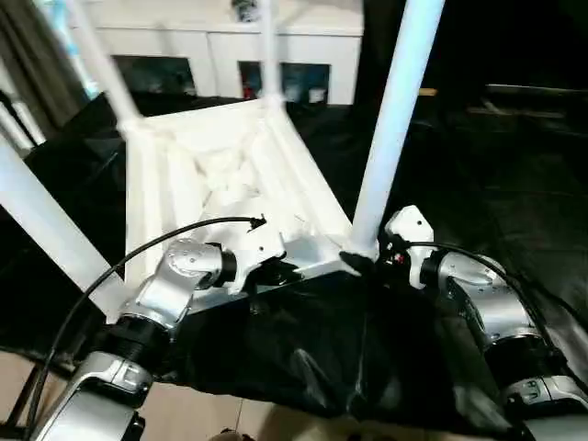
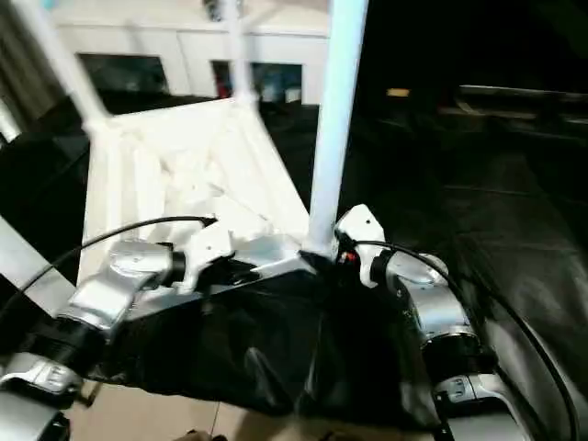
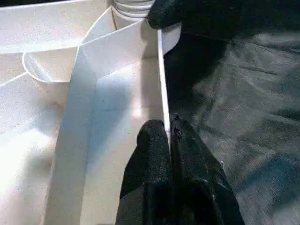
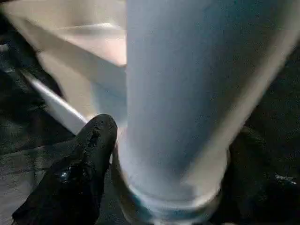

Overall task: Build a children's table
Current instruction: Rotate leg to tighten

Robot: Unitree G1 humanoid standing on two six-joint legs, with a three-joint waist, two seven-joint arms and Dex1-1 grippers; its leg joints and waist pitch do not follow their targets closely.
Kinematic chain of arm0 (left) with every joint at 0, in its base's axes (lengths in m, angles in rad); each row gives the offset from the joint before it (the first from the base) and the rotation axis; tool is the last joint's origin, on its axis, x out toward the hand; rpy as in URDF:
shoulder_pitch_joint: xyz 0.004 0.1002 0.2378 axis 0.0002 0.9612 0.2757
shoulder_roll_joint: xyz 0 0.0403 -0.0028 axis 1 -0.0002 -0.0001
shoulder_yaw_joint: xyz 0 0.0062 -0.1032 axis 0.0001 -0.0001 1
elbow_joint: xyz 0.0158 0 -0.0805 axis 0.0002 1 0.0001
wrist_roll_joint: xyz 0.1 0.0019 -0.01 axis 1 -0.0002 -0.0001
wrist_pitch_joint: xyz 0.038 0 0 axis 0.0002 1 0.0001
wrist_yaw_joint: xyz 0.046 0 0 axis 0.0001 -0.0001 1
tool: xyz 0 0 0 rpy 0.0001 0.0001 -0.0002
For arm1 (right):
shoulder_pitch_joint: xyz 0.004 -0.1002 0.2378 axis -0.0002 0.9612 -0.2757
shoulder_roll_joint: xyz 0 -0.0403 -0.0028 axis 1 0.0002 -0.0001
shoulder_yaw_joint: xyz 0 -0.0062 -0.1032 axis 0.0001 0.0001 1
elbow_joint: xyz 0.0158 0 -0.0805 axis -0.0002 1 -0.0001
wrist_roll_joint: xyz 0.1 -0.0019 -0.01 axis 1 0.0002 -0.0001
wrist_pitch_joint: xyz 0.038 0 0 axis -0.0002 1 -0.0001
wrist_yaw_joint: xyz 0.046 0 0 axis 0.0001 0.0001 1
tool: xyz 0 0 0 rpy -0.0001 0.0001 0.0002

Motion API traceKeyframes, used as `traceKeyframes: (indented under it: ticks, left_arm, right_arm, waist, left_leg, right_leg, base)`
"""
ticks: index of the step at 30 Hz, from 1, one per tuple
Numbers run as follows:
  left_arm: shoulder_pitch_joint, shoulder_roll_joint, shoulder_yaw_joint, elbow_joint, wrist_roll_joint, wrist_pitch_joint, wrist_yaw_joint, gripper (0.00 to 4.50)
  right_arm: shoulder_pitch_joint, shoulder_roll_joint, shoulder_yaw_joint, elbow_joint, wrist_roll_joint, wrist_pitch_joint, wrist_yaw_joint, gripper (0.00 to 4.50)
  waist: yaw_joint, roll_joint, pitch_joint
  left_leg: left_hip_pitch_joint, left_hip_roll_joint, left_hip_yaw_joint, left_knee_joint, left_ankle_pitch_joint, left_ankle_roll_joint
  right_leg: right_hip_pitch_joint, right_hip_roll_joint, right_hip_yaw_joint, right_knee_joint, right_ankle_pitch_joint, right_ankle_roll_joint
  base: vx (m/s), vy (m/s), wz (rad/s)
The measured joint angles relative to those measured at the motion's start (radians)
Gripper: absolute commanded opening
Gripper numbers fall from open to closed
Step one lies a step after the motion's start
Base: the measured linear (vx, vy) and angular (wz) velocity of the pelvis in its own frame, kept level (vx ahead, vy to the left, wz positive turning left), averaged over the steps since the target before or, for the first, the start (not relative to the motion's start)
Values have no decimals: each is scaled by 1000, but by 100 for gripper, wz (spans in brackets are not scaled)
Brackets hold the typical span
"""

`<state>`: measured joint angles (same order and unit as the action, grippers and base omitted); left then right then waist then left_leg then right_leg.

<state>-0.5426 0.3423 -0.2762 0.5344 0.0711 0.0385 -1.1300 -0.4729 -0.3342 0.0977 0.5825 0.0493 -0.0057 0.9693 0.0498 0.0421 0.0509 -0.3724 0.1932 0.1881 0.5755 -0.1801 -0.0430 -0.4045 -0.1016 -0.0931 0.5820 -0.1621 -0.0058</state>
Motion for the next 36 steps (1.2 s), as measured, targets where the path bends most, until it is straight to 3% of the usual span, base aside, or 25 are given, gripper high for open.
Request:
traceKeyframes:
  ticks: [2, 3, 6, 9, 21, 31, 36]
  left_arm:
    - [0, 18, 0, 0, -14, -6, -38, 0]
    - [0, 29, -1, 0, -18, -13, -54, 0]
    - [0, 45, -2, 1, -27, -17, -82, 0]
    - [-1, 61, -2, 9, -34, -26, -108, 0]
    - [-12, 64, -3, 33, -38, -24, -128, 0]
    - [-41, -94, 14, 56, 46, 92, 177, 0]
    - [-22, -148, 12, 10, 83, 151, 267, 0]
  right_arm:
    - [-9, -20, 21, 1, 5, -4, 66, 354]
    - [-13, -23, 29, 2, 10, -6, 90, 321]
    - [-21, -24, 32, 12, 21, -8, 126, 318]
    - [-30, -25, 46, 20, 22, -9, 167, 282]
    - [-37, -14, 63, 43, 23, -32, 201, 271]
    - [-19, 172, -74, 48, -29, 74, -390, 270]
    - [-13, 254, -113, 28, -58, 109, -599, 270]
  waist:
    - [10, 0, 0]
    - [13, 0, 0]
    - [18, -1, 1]
    - [18, -4, 1]
    - [18, -6, 2]
    - [-4, -10, -1]
    - [-15, -9, -3]
  left_leg:
    - [0, 6, 2, 4, 3, 4]
    - [-1, 10, 4, 6, 2, 3]
    - [-1, 12, 8, 9, 0, -1]
    - [-1, 12, 10, 12, -3, -5]
    - [1, 12, 12, 16, -3, -7]
    - [7, 9, 12, 15, 0, -11]
    - [8, 2, 11, 14, 0, -11]
  right_leg:
    - [-1, 4, 0, 3, -4, -4]
    - [-1, 7, 0, 4, -5, -6]
    - [-1, 8, 0, 4, -6, -6]
    - [-1, 7, 2, 5, -6, -6]
    - [-1, 7, 7, 13, -6, -6]
    - [2, 8, 16, 13, -9, 0]
    - [2, 8, 26, 12, -10, 1]
  base:
    - [0, 0, 0]
    - [0, 0, 0]
    - [0, 0, 0]
    - [0, 0, 0]
    - [0, 0, 0]
    - [0, 0, 0]
    - [0, 0, 0]
